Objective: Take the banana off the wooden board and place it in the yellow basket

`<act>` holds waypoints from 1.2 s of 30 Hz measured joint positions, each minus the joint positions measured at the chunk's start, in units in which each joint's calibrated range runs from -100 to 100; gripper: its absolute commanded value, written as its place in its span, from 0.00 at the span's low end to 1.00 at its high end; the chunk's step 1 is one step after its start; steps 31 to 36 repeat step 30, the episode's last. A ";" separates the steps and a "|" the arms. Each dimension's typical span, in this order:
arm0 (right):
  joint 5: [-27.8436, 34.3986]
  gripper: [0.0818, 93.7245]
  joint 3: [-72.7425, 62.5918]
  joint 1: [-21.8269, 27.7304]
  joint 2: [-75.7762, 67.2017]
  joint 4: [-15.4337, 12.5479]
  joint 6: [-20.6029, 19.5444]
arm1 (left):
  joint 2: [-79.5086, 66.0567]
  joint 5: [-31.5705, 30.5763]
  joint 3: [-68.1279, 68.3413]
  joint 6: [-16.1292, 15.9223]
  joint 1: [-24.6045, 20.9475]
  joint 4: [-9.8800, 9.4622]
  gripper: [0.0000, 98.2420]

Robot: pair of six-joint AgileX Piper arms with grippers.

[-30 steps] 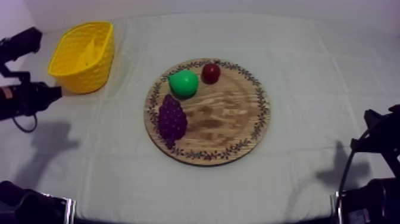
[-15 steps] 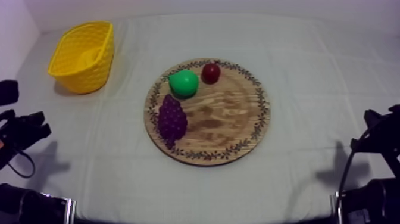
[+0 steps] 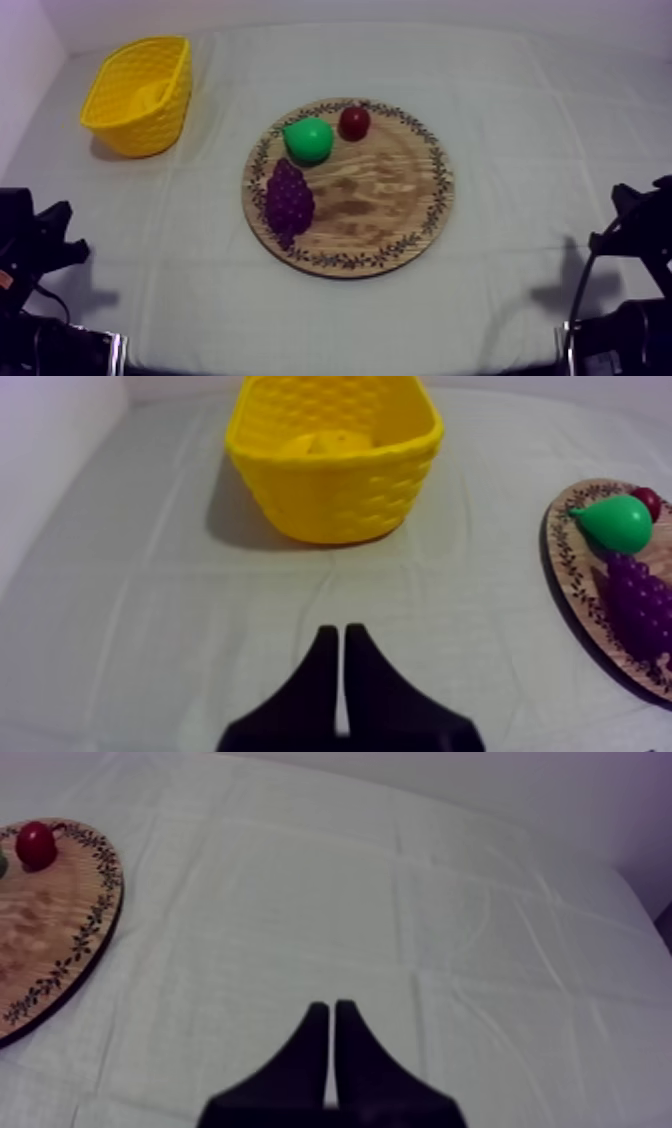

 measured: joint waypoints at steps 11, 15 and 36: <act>0.00 0.00 0.00 0.00 0.00 0.00 0.00 | -4.04 -7.22 2.78 8.11 0.59 -1.72 0.00; 0.00 0.00 0.00 0.00 0.00 0.00 0.00 | -4.04 -8.67 3.00 10.19 0.51 -1.85 0.00; 0.00 0.00 0.00 0.00 0.00 0.00 0.00 | -4.11 -9.04 3.08 11.11 0.50 -1.95 0.00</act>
